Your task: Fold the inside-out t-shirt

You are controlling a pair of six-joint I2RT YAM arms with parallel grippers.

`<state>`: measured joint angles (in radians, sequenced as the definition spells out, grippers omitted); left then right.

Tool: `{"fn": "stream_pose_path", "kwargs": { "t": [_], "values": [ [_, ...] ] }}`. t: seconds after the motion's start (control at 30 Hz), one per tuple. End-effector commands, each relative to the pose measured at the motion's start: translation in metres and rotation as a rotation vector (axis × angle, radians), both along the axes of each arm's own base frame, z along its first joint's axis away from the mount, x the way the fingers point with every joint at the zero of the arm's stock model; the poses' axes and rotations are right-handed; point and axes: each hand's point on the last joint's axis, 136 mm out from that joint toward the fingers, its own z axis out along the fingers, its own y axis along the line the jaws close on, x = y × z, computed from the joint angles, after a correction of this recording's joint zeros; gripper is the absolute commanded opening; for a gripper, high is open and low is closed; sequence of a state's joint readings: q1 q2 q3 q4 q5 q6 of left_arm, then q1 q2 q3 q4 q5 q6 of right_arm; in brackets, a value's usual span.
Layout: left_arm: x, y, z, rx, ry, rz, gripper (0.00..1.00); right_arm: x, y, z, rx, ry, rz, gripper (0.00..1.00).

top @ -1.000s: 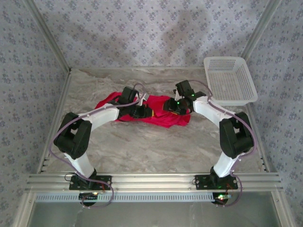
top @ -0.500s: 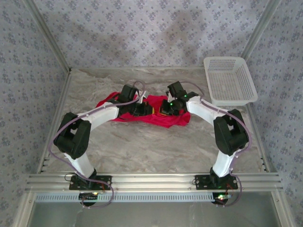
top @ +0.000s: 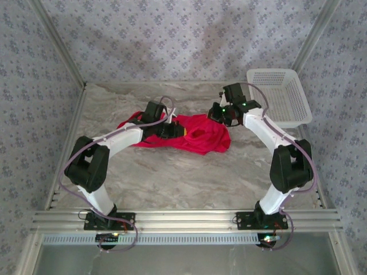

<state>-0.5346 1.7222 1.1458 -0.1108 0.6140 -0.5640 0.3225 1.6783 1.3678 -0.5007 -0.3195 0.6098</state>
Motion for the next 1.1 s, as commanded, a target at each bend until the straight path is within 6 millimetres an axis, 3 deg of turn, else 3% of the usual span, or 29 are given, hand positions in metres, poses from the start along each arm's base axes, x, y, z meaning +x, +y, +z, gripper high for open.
{"fn": "stream_pose_path", "kwargs": {
  "t": [0.0, 0.03, 0.07, 0.1, 0.13, 0.2, 0.37, 0.5, 0.57, 0.67, 0.77, 0.83, 0.9, 1.03, 1.07],
  "values": [
    [0.003, -0.011, 0.020, -0.045, -0.034, -0.025, 0.00, 0.019, -0.012, 0.005, -0.008, -0.017, -0.026, 0.00],
    [0.004, -0.012, 0.020, -0.046, -0.034, -0.026, 0.00, 0.021, -0.011, 0.004, -0.009, -0.014, -0.017, 0.00],
    [0.004, -0.013, 0.020, -0.047, -0.034, -0.025, 0.00, 0.022, -0.010, 0.004, -0.009, -0.008, -0.005, 0.07],
    [0.005, -0.013, 0.020, -0.048, -0.033, -0.024, 0.00, 0.022, -0.008, 0.003, -0.010, 0.004, 0.013, 0.25],
    [0.006, -0.013, 0.021, -0.049, -0.035, -0.020, 0.00, 0.019, -0.007, 0.002, -0.019, 0.020, 0.028, 0.36],
    [0.007, -0.014, 0.021, -0.051, -0.039, -0.016, 0.00, 0.012, -0.006, 0.001, -0.043, 0.017, 0.042, 0.46],
    [0.011, -0.016, 0.021, -0.058, -0.034, -0.011, 0.00, -0.022, 0.001, -0.008, -0.059, 0.001, 0.088, 0.52],
    [0.012, -0.015, 0.021, -0.051, -0.035, -0.011, 0.00, -0.043, 0.023, -0.017, -0.042, -0.040, 0.149, 0.42],
    [0.012, -0.014, 0.021, -0.044, -0.034, -0.010, 0.00, -0.057, 0.032, -0.038, -0.052, -0.009, 0.190, 0.40],
    [0.012, -0.011, 0.022, -0.041, -0.034, -0.003, 0.00, -0.058, 0.040, -0.054, -0.098, 0.010, 0.220, 0.45],
    [0.011, -0.009, 0.024, -0.040, -0.039, 0.003, 0.00, -0.049, 0.034, -0.067, -0.189, 0.003, 0.201, 0.54],
    [0.009, -0.007, 0.026, -0.039, -0.044, 0.004, 0.00, -0.029, 0.030, -0.060, -0.240, -0.043, 0.172, 0.55],
    [0.007, -0.006, 0.027, -0.038, -0.046, 0.006, 0.00, -0.014, 0.024, -0.059, -0.276, -0.061, 0.137, 0.47],
    [0.004, -0.002, 0.031, -0.034, -0.052, 0.009, 0.00, 0.010, 0.024, -0.041, -0.287, -0.107, 0.115, 0.03],
    [0.004, -0.001, 0.032, -0.032, -0.055, 0.008, 0.00, 0.012, 0.025, -0.031, -0.287, -0.117, 0.118, 0.00]
  ]
}}
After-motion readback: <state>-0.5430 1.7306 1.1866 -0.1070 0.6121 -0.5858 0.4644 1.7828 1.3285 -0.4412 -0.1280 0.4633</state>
